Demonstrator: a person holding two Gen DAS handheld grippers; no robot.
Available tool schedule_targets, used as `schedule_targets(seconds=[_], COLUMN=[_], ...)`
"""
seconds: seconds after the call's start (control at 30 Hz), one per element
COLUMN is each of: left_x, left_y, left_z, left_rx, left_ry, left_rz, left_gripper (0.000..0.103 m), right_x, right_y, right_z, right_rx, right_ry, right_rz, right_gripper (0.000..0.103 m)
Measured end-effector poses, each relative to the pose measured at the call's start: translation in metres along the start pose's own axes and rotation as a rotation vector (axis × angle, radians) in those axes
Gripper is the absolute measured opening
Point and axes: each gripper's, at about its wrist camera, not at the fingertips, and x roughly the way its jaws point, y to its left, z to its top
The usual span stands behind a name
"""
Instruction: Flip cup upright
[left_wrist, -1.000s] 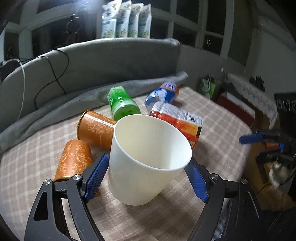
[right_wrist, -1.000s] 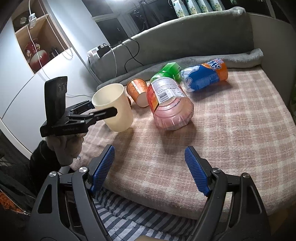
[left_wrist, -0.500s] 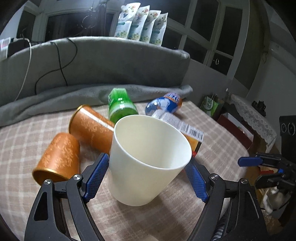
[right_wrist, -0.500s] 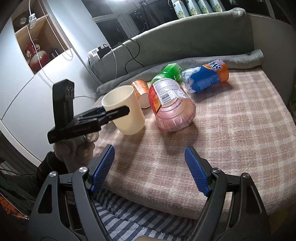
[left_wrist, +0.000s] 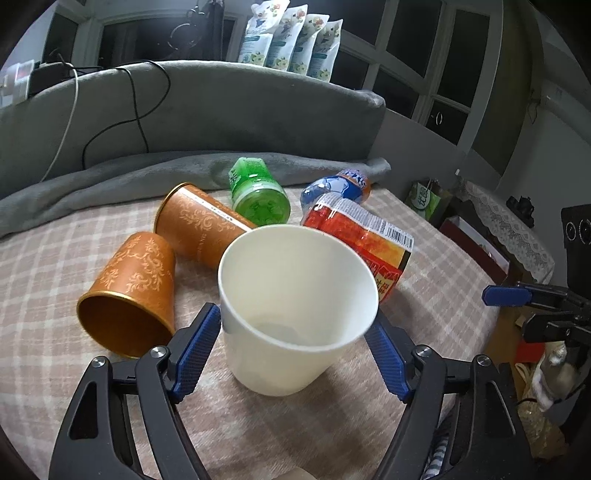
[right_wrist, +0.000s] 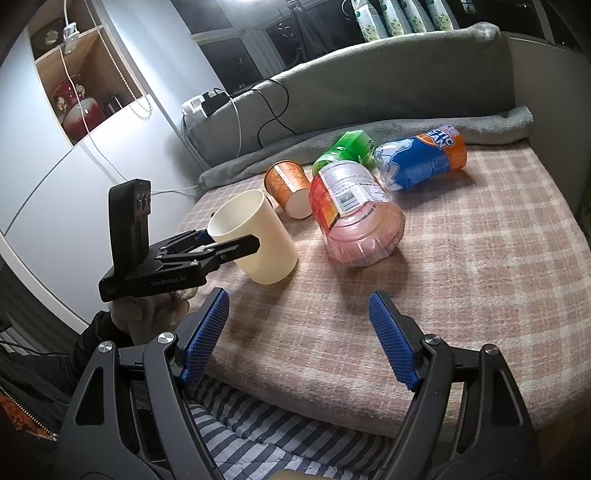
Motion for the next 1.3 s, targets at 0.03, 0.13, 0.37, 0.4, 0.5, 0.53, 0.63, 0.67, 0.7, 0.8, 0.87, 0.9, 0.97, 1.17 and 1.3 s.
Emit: schedule_targets(seconds=[0.03,0.13,0.37,0.4,0.5,0.53,0.63,0.67,0.7,0.8,0.87,0.9,0.97,1.17,1.3], left_x=[0.0,-0.002,-0.008,-0.01,-0.016,-0.019,-0.029,-0.032,-0.036,-0.049,-0.057,-0.062,-0.074,-0.104,-0.122], left_y=[0.0,0.001,0.001,0.002,0.003,0.003,0.004,0.005,0.006,0.008,0.009,0.01,0.01,0.008,0.005], left_z=[-0.001,-0.002,-0.004,-0.005,-0.008,-0.01,-0.013,-0.014,-0.015,-0.018,-0.02,-0.021,-0.022,-0.026,-0.026], left_rx=[0.001,0.004,0.003,0.001,-0.002,-0.002,0.0,0.0,-0.002,-0.012,-0.022,-0.026,-0.037,-0.065,-0.079], left_ry=[0.002,0.004,0.011,0.012,0.011,0.009,0.001,-0.003,-0.006,-0.024,-0.042,-0.052,-0.083,-0.168,-0.223], left_rz=[0.001,0.012,0.009,0.011,0.018,0.023,0.04,0.047,0.055,0.085,0.109,0.125,0.155,0.245,0.29], left_gripper=[0.078,0.078,0.078,0.078,0.079,0.079,0.079,0.079,0.079,0.079,0.079,0.079,0.079,0.079,0.08], right_x=[0.0,0.0,-0.001,-0.001,-0.002,-0.002,0.0,0.001,0.002,0.006,0.01,0.011,0.012,0.014,0.01], right_y=[0.001,0.004,0.009,0.01,0.015,0.017,0.023,0.026,0.029,0.034,0.037,0.038,0.04,0.05,0.058], right_z=[0.0,0.0,0.002,0.003,0.005,0.007,0.009,0.011,0.012,0.015,0.017,0.017,0.02,0.026,0.027], right_rx=[-0.002,-0.008,-0.02,-0.024,-0.035,-0.041,-0.062,-0.069,-0.077,-0.083,-0.081,-0.082,-0.082,-0.095,-0.114], right_ry=[0.0,-0.001,-0.012,-0.015,-0.035,-0.042,-0.062,-0.07,-0.077,-0.097,-0.111,-0.117,-0.134,-0.181,-0.221], right_rz=[0.0,0.001,-0.006,-0.01,-0.016,-0.022,-0.063,-0.081,-0.105,-0.16,-0.217,-0.236,-0.276,-0.371,-0.412], right_gripper=[0.081,0.081,0.081,0.081,0.081,0.081,0.081,0.081,0.081,0.081,0.081,0.081,0.081,0.082,0.093])
